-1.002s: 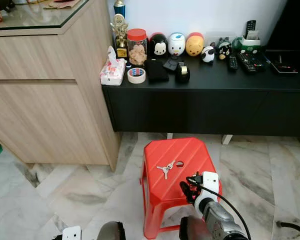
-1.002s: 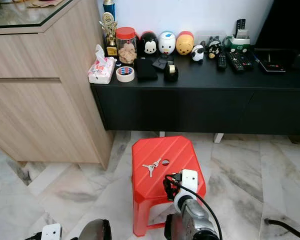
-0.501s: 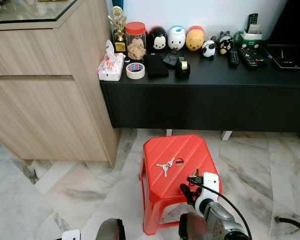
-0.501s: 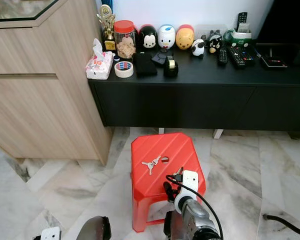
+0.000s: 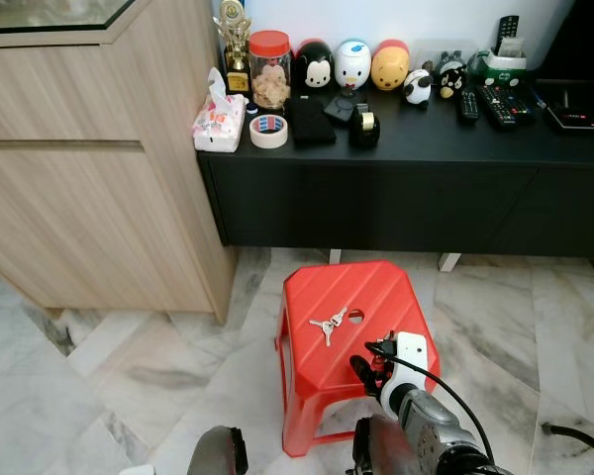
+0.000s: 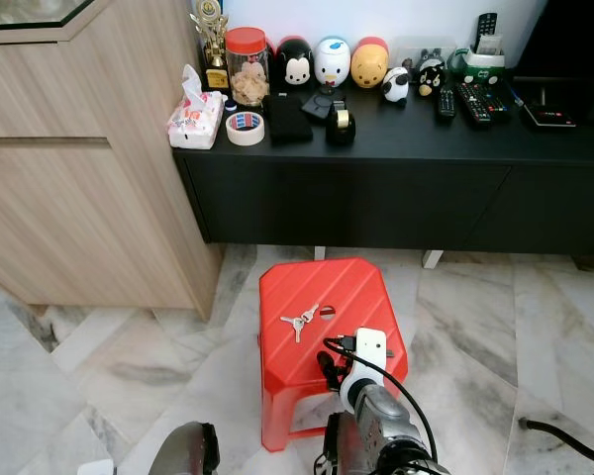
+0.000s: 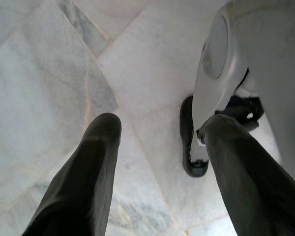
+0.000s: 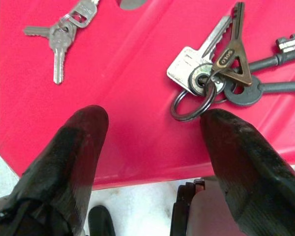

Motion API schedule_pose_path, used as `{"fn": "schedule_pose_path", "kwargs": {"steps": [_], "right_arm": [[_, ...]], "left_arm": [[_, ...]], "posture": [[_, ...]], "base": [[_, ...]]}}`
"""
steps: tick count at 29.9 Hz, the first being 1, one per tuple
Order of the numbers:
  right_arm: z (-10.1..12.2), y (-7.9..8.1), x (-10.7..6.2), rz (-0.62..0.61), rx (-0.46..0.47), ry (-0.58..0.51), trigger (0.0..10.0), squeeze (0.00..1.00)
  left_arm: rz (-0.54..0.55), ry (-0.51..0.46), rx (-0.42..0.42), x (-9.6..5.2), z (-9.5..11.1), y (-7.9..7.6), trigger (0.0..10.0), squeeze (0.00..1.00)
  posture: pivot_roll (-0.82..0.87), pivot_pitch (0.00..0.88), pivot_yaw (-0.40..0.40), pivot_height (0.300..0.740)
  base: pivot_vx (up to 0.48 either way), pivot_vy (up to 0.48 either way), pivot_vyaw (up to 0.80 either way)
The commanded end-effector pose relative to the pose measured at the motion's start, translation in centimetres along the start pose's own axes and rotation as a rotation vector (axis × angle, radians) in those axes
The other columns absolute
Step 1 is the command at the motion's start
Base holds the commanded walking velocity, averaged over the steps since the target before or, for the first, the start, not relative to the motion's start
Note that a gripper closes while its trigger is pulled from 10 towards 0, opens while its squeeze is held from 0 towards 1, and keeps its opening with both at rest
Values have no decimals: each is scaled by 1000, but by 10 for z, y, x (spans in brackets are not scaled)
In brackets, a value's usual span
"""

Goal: Hang keys on a hook

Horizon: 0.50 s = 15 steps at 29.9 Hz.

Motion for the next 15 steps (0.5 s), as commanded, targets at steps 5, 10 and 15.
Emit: {"fn": "schedule_pose_path", "kwargs": {"steps": [5, 10, 15], "right_arm": [[-1, -4, -1, -15, 4, 9, 745, 0], [0, -7, -1, -27, 2, 10, 10000, 0], [-2, -7, -1, -24, -8, 20, 10000, 0]], "left_arm": [[6, 40, 8, -4, -13, 5, 10000, 0], [2, 36, 11, -3, -11, 1, 10000, 0], [-1, 33, 14, -3, -10, 0, 10000, 0]], "posture": [[66, 162, -16, 615], [66, 163, -16, 615], [67, 164, -15, 615]], "base": [[0, 0, 0], [0, 0, 0], [0, 0, 0]]}}
Point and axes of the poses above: a point about 5 cm out from each wrist's last joint towards the gripper, its own x axis pointing out of the wrist towards the gripper, its own z axis along the axis of the wrist's last joint, y = z × x, the point moved 2 cm from there along x, pointing out of the wrist towards the gripper, and after that the axes turned 8 degrees about x, right-handed, at the moved point
